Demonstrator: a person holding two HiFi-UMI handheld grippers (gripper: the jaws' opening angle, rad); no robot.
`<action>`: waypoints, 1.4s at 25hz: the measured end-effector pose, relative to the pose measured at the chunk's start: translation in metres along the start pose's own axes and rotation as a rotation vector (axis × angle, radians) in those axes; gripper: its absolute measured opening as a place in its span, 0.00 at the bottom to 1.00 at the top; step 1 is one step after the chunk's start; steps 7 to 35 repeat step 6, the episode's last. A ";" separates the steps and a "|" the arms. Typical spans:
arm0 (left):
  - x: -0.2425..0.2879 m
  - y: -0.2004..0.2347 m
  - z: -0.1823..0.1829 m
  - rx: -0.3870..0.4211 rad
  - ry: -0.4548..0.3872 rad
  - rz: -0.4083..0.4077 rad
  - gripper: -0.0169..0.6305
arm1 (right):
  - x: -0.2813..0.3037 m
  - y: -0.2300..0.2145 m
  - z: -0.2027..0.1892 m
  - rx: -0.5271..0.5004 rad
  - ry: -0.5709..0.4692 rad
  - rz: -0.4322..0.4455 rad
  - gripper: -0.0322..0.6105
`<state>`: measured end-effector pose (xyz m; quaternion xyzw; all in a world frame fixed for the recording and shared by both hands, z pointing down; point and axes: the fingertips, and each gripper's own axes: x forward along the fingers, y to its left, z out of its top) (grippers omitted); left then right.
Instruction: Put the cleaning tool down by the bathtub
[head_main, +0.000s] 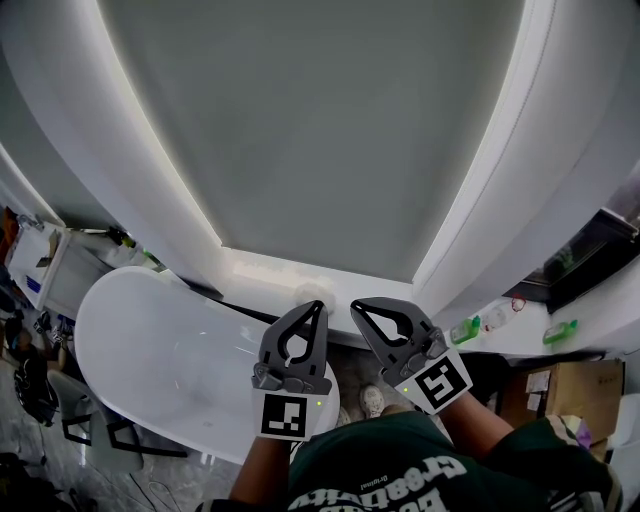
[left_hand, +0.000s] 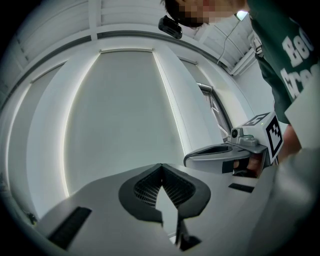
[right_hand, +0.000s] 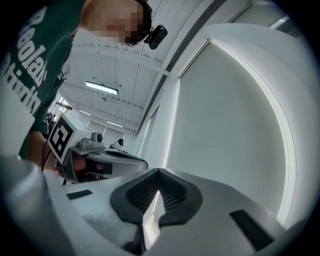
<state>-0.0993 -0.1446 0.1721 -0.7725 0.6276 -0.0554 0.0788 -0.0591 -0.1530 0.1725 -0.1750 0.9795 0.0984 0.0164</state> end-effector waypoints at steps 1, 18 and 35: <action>-0.001 0.000 0.000 0.001 0.000 -0.002 0.04 | 0.001 0.001 0.000 0.000 0.001 0.001 0.07; -0.003 0.000 0.000 0.012 -0.002 -0.011 0.04 | 0.004 0.007 0.000 -0.010 0.000 0.010 0.07; -0.003 0.000 0.000 0.012 -0.002 -0.011 0.04 | 0.004 0.007 0.000 -0.010 0.000 0.010 0.07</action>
